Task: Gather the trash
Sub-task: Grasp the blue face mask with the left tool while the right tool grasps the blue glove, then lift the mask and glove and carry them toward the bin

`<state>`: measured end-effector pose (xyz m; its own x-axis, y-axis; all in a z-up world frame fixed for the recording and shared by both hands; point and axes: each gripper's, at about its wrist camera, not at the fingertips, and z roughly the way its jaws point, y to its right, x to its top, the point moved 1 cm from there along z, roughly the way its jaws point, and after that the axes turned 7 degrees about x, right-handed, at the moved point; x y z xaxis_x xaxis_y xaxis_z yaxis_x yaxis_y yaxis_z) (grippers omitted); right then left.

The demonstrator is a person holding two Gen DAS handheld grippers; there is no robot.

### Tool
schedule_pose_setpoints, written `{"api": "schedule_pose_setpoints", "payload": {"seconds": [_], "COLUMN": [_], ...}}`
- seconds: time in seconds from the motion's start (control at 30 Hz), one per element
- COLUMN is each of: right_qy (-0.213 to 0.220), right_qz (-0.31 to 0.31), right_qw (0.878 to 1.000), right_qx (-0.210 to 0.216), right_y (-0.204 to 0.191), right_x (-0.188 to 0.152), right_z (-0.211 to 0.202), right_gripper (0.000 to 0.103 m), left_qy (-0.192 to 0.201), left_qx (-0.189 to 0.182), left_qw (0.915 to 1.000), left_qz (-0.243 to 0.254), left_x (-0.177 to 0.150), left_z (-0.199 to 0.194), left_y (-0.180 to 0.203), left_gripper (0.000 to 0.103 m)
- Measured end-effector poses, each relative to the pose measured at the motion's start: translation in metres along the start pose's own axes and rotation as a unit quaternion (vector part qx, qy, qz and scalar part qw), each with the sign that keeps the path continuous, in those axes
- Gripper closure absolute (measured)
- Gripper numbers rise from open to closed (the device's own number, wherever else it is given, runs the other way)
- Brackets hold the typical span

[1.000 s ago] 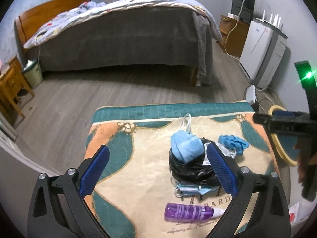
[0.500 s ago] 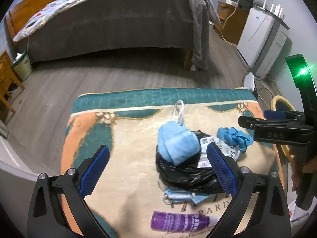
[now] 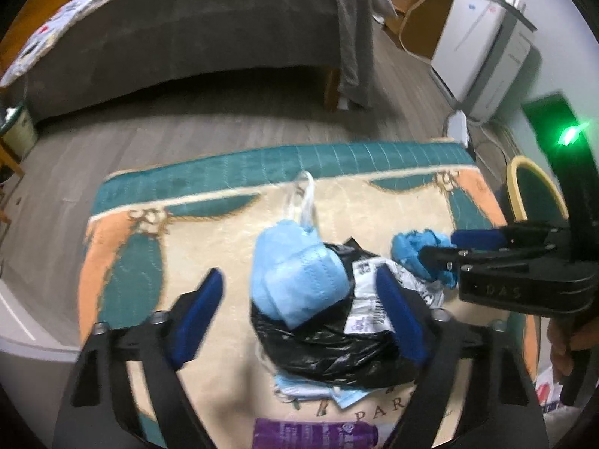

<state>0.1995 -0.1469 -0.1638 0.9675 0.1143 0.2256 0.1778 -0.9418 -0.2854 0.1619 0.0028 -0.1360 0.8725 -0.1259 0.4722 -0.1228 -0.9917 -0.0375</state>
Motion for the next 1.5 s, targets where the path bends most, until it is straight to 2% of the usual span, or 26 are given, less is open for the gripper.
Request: {"api": "schedule_pose_setpoints", "payload": {"seconds": [0.17, 0.23, 0.3, 0.33, 0.37, 0.6, 0.97, 1.13, 1.5], "right_qy": [-0.007, -0.007, -0.005, -0.002, 0.001, 0.022, 0.119, 0.157, 0.206], "right_qz": [0.002, -0.002, -0.006, -0.008, -0.009, -0.010, 0.016, 0.028, 0.021], "right_qw": [1.000, 1.000, 1.000, 1.000, 1.000, 1.000, 0.993, 0.987, 0.978], "right_qx": [0.018, 0.021, 0.019, 0.019, 0.017, 0.011, 0.010, 0.004, 0.005], "right_y": [-0.001, -0.002, -0.005, -0.006, -0.006, -0.004, 0.007, 0.015, 0.030], "right_x": [0.001, 0.002, 0.003, 0.003, 0.004, 0.007, 0.015, 0.012, -0.010], "right_z": [0.001, 0.000, -0.001, -0.002, -0.004, -0.019, -0.080, -0.106, -0.154], "right_gripper": [0.071, 0.077, 0.080, 0.087, 0.090, 0.090, 0.090, 0.091, 0.091], "left_qy": [-0.028, -0.033, -0.032, -0.030, -0.027, 0.020, 0.078, 0.101, 0.141], "left_qx": [0.000, -0.003, -0.006, -0.005, -0.003, 0.001, -0.004, 0.001, -0.021], "left_qw": [0.9996, 0.9995, 0.9994, 0.9995, 0.9996, 0.9997, 0.9969, 0.9948, 0.9895], "left_qz": [0.007, 0.006, 0.005, 0.007, 0.009, 0.013, 0.006, 0.010, 0.022], "left_x": [-0.004, -0.005, -0.006, -0.006, -0.005, 0.004, 0.019, 0.019, 0.016], "left_z": [0.016, 0.018, 0.019, 0.017, 0.016, -0.009, -0.049, -0.068, -0.106], "left_y": [0.006, 0.005, 0.005, 0.005, 0.005, 0.010, 0.016, 0.023, 0.053], "left_gripper": [0.045, 0.059, 0.064, 0.069, 0.070, 0.074, 0.074, 0.074, 0.074]}}
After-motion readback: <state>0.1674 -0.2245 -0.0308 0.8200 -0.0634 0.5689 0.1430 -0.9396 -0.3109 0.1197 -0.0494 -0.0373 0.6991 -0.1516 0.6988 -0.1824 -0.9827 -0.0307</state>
